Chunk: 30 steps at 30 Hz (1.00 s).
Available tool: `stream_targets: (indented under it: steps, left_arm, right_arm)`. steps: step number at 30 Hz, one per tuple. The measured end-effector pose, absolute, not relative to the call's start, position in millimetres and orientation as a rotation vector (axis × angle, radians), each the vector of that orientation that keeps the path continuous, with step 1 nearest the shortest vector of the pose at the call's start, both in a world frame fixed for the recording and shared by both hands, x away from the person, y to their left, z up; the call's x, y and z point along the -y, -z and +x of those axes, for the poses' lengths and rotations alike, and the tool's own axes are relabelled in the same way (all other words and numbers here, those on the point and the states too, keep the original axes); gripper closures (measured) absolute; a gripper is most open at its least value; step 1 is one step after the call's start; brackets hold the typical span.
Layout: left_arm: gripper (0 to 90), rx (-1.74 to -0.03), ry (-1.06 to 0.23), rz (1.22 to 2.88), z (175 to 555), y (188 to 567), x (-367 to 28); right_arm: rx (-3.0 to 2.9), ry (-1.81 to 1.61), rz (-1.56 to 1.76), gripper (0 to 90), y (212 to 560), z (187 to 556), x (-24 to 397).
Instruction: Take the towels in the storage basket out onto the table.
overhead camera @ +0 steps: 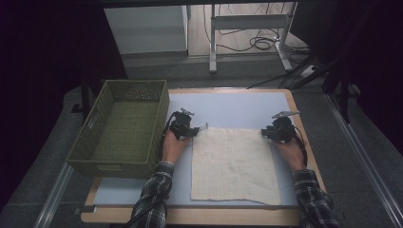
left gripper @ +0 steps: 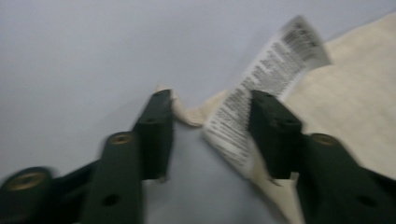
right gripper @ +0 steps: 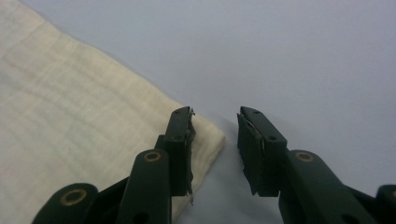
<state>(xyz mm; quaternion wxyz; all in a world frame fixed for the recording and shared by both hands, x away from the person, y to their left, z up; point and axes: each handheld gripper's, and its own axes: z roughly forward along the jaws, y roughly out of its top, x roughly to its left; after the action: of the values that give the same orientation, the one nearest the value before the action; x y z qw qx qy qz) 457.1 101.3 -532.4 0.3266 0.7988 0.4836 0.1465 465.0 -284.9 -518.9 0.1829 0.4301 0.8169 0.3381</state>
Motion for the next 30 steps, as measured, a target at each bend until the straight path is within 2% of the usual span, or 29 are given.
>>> stream_targets:
  steps: [3,4,6,7,17,30]
  left_arm:
    - [63.2,-1.268,-0.373,2.090,454.6,531.8,-98.2]
    - [68.7,-1.261,-0.371,2.094,453.8,531.5,-96.7]
    - [84.7,-1.226,-0.369,2.112,451.3,531.0,-91.6]
    - [88.0,-1.206,-0.397,2.140,450.6,529.8,-88.7]
    - [90.0,-1.134,-0.557,2.101,456.7,506.2,-90.8]
    - [89.8,-1.027,-0.562,2.113,413.9,492.5,-86.2]
  right_arm:
    - [-2.319,-0.964,1.235,79.3,518.2,464.3,283.8]
    - [-2.330,-0.969,1.241,84.4,517.8,464.3,283.5]
    - [-2.340,-0.951,1.235,86.8,516.6,463.6,280.2]
    - [-2.343,-0.934,1.226,87.2,515.9,463.5,278.7]
    - [-2.268,-0.960,1.192,87.5,486.9,472.6,276.6]
    - [-2.300,-1.036,1.133,87.5,477.1,436.8,287.3]
